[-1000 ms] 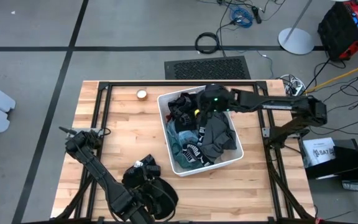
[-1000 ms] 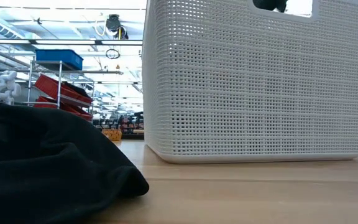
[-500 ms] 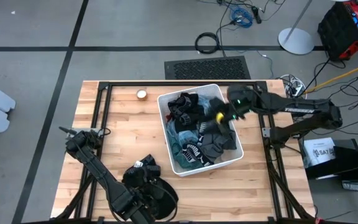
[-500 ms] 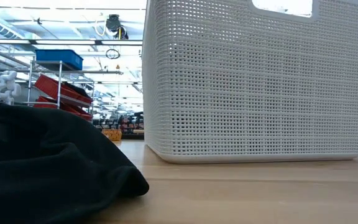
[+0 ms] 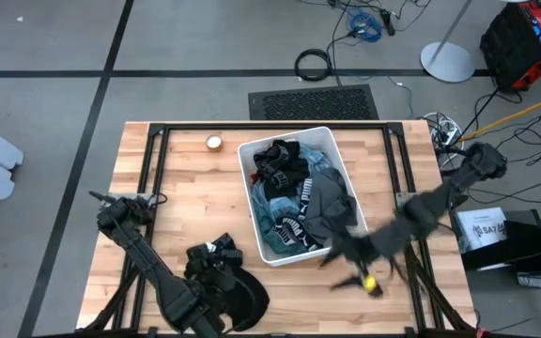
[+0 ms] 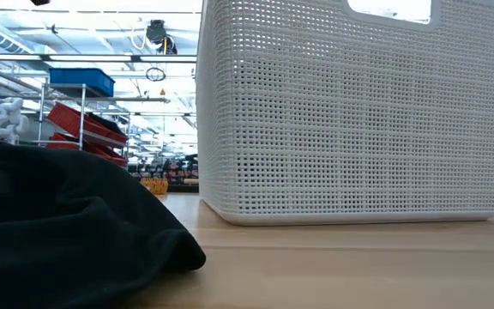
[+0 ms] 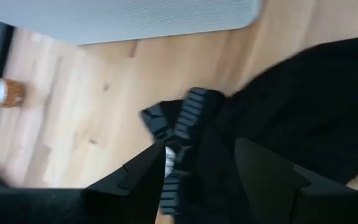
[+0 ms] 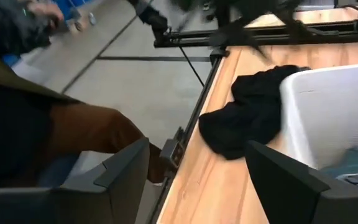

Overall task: Sort clothes
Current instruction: Put the black boxer into the laundry bin

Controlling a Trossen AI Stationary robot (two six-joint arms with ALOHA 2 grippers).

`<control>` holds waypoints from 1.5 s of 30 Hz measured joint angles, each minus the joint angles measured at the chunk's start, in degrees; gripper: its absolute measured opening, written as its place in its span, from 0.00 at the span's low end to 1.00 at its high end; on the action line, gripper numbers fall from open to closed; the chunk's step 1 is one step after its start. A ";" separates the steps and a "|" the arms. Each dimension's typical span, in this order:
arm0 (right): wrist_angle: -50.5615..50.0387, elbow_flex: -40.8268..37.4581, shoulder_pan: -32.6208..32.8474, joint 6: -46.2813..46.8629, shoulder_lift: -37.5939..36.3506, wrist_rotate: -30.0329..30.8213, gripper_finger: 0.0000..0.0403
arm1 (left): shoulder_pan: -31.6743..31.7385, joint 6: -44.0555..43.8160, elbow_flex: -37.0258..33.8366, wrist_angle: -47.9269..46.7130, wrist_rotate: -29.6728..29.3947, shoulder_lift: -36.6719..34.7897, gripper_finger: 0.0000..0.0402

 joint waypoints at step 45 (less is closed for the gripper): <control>25.77 0.04 23.65 11.77 29.02 20.59 0.63 | 14.42 -7.39 -65.70 53.96 31.69 -40.28 0.50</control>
